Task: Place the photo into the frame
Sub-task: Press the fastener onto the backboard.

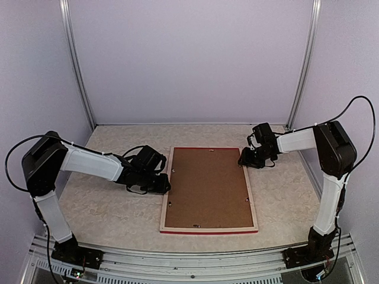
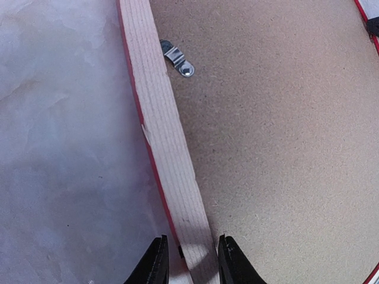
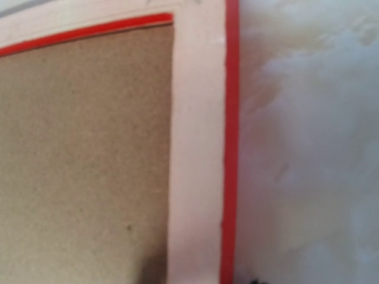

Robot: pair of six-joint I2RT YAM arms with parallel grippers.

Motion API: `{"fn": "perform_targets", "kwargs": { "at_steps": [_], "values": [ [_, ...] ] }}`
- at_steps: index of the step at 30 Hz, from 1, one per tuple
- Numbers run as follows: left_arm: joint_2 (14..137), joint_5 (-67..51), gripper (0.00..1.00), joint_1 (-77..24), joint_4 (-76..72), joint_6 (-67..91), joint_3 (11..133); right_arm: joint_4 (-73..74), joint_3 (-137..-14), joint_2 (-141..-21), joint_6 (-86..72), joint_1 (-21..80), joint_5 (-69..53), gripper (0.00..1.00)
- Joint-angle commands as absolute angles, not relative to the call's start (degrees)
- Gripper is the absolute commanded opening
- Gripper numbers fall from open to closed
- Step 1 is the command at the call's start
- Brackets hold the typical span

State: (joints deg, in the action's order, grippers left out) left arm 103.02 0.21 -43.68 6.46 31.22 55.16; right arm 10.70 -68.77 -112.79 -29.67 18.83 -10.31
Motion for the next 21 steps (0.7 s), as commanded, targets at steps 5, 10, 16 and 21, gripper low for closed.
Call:
{"fn": "perform_targets", "kwargs": {
  "at_steps": [5, 10, 16, 21],
  "values": [
    [101.5, 0.9, 0.29, -43.2, 8.5, 30.8, 53.9, 16.9, -68.8, -115.2, -29.4, 21.1, -2.9, 0.36],
    [101.4, 0.9, 0.29, -43.2, 8.3, 30.8, 53.6, 17.7, -68.0, -114.5, -28.7, 21.2, -1.3, 0.28],
    [101.2, 1.0, 0.29, -43.2, 8.2, 30.9, 53.2, 17.7, -68.1, -114.3, -27.9, 20.9, -3.2, 0.2],
    [100.4, 1.2, 0.29, -43.2, 8.1, 31.1, 52.4, 16.5, -67.4, -113.6, -28.1, 20.4, -6.7, 0.19]
  ]
}}
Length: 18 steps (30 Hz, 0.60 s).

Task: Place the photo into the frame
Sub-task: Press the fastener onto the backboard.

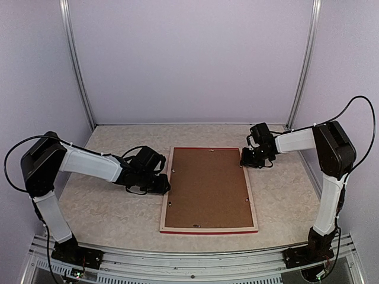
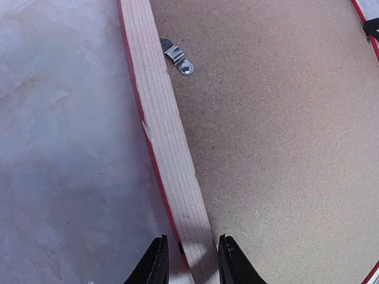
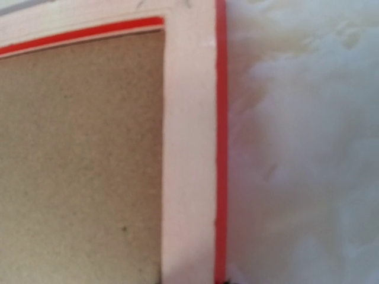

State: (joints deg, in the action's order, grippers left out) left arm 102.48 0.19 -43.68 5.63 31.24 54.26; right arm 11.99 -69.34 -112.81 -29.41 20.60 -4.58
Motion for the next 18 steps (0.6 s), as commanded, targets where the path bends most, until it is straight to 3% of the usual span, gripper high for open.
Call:
{"fn": "perform_targets", "kwargs": {
  "at_steps": [1, 9, 15, 18],
  "values": [
    [100.3, 1.3, 0.29, -43.2, 8.1, 31.1, 52.3, 16.5, -67.5, -113.4, -28.1, 20.4, -7.1, 0.2],
    [99.5, 1.4, 0.31, -43.2, 8.0, 31.1, 52.6, 15.8, -68.6, -110.8, -27.4, 20.4, -8.5, 0.48],
    [99.1, 1.5, 0.4, -43.0, 8.3, 31.5, 53.1, 16.2, -69.1, -110.5, -27.1, 20.5, -8.6, 0.49],
    [98.8, 1.3, 0.51, -42.7, 8.1, 31.5, 53.8, 15.7, -67.7, -109.9, -27.1, 21.0, -8.2, 0.49]
  ]
}}
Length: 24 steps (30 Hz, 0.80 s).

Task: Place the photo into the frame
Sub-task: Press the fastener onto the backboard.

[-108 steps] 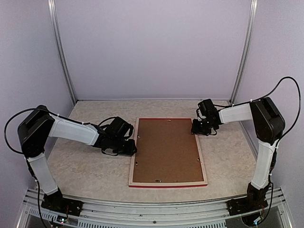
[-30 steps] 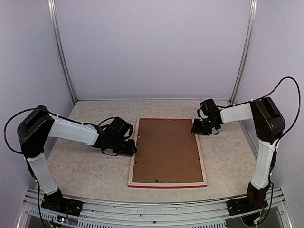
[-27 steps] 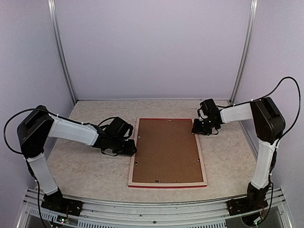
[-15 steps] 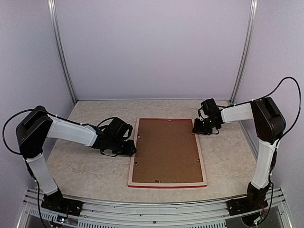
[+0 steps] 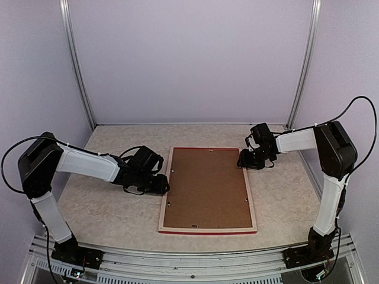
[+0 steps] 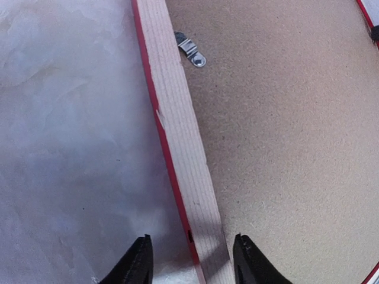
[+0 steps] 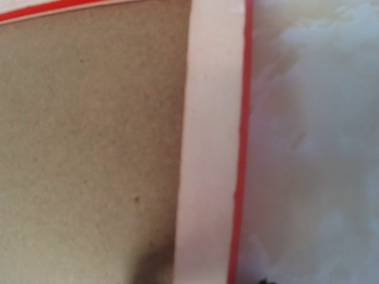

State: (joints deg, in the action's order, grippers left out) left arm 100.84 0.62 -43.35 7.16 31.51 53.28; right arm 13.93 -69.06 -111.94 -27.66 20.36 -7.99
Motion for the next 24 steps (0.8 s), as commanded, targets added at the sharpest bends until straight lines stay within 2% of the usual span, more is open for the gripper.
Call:
{"fn": "perform_targets", "kwargs": {
  "at_steps": [1, 6, 12, 17, 24],
  "values": [
    [98.9, 1.4, 0.57, -42.6, 8.2, 31.4, 54.3, 15.3, -67.0, -109.8, -27.0, 21.4, -8.2, 0.48],
    [100.2, 2.9, 0.73, -41.7, 9.2, 30.1, 58.1, 14.3, -64.7, -108.7, -27.0, 22.6, -7.9, 0.48],
    [105.3, 3.5, 0.78, -40.4, 10.3, 28.5, 64.8, 13.5, -63.9, -107.0, -27.1, 23.6, -6.8, 0.48],
    [111.0, 5.2, 0.76, -40.0, 12.1, 28.2, 70.4, 12.5, -62.8, -105.6, -27.2, 23.8, -6.8, 0.48],
    [116.3, 6.6, 0.61, -39.4, 12.6, 29.1, 74.8, 12.2, -61.6, -104.8, -27.0, 23.8, -7.1, 0.48]
  ]
}}
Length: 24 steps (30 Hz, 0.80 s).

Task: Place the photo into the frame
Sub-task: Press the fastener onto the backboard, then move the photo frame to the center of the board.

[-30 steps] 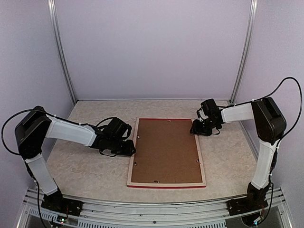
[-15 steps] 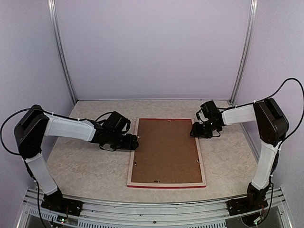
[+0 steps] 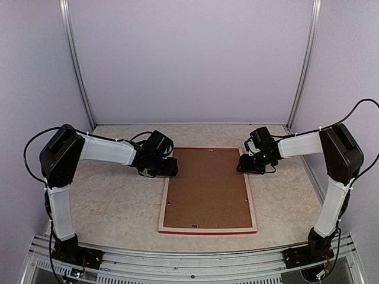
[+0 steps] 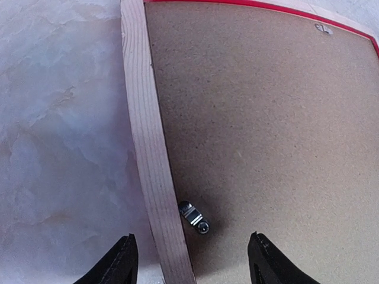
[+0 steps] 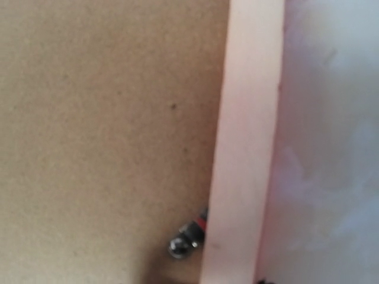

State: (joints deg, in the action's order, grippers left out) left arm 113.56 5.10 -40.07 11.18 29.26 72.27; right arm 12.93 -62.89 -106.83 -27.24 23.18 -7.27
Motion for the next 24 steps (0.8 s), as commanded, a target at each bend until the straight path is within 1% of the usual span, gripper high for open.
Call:
{"fn": "perform_targets", "kwargs": {
  "at_steps": [1, 5, 10, 24],
  "values": [
    [116.8, 6.4, 0.59, -39.4, 12.5, 29.1, 75.3, 12.1, -61.5, -104.8, -27.0, 23.8, -7.2, 0.48],
    [118.6, 6.5, 0.56, -39.2, 12.3, 29.3, 76.3, 11.8, -60.9, -104.6, -26.9, 23.8, -7.5, 0.48],
    [119.9, 7.5, 0.55, -38.7, 11.9, 29.4, 76.6, 11.4, -60.2, -104.3, -27.1, 23.8, -7.9, 0.47],
    [121.2, 7.2, 0.43, -36.8, 9.8, 29.7, 75.8, 11.4, -59.3, -103.8, -27.1, 23.9, -8.1, 0.45]
  ]
}}
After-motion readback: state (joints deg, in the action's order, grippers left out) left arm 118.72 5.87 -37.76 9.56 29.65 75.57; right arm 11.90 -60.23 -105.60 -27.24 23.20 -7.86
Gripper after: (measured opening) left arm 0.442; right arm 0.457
